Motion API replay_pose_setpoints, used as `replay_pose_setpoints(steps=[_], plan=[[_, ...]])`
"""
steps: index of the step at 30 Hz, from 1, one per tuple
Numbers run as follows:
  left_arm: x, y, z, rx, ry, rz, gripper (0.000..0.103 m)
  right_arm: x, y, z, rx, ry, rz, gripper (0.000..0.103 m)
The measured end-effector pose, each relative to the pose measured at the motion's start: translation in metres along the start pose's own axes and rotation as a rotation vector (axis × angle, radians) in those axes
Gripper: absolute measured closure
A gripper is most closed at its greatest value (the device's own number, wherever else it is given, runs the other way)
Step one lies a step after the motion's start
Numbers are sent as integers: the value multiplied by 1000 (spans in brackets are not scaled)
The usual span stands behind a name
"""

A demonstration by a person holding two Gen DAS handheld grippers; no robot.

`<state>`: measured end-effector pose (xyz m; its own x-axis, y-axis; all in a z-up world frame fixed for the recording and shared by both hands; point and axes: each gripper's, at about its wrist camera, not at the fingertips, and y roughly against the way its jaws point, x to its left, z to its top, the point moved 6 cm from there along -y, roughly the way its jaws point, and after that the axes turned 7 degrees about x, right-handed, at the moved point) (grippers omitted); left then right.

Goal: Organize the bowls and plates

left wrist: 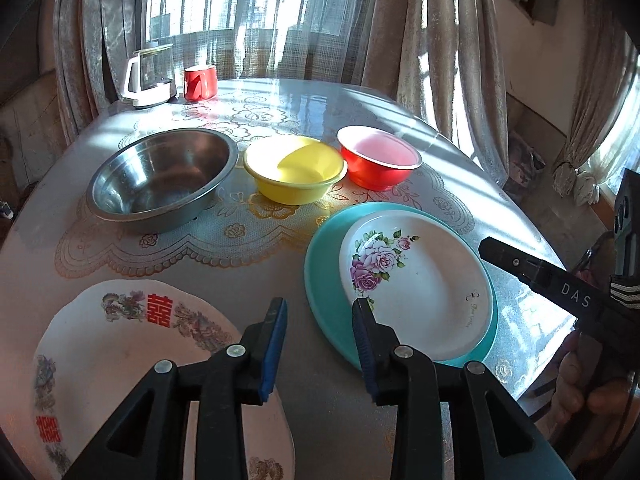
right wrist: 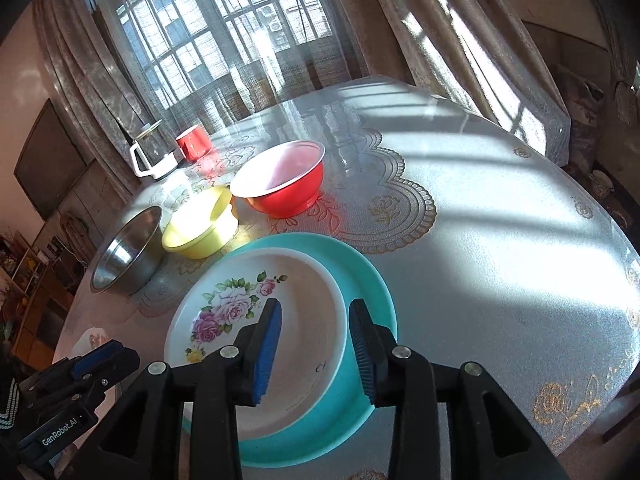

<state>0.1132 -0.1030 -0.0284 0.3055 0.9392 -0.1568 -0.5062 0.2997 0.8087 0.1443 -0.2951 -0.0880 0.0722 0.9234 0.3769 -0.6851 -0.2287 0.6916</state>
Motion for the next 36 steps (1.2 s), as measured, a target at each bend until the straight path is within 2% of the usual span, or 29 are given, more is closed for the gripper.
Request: replay_pose_setpoints(steps=[3,6,13,21,28,36], plan=[[15,15,-7,-26,30,8,65,31,6,-1,-4,68,102,65],[31,30,-11,-53,63,25,62,68,5,-9,29,142,209,65],[73,55,-24,-98,154,68,60,134,-10,-39,141,250,354,65],[114,66,-39,-109,253,106,60,161,-21,-66,240,293,412,65],[140,75,-49,-116,305,153,60,168,-24,-78,282,288,457,65],[182,93,-71,-134,403,166,60,171,-27,-93,324,281,487,64]])
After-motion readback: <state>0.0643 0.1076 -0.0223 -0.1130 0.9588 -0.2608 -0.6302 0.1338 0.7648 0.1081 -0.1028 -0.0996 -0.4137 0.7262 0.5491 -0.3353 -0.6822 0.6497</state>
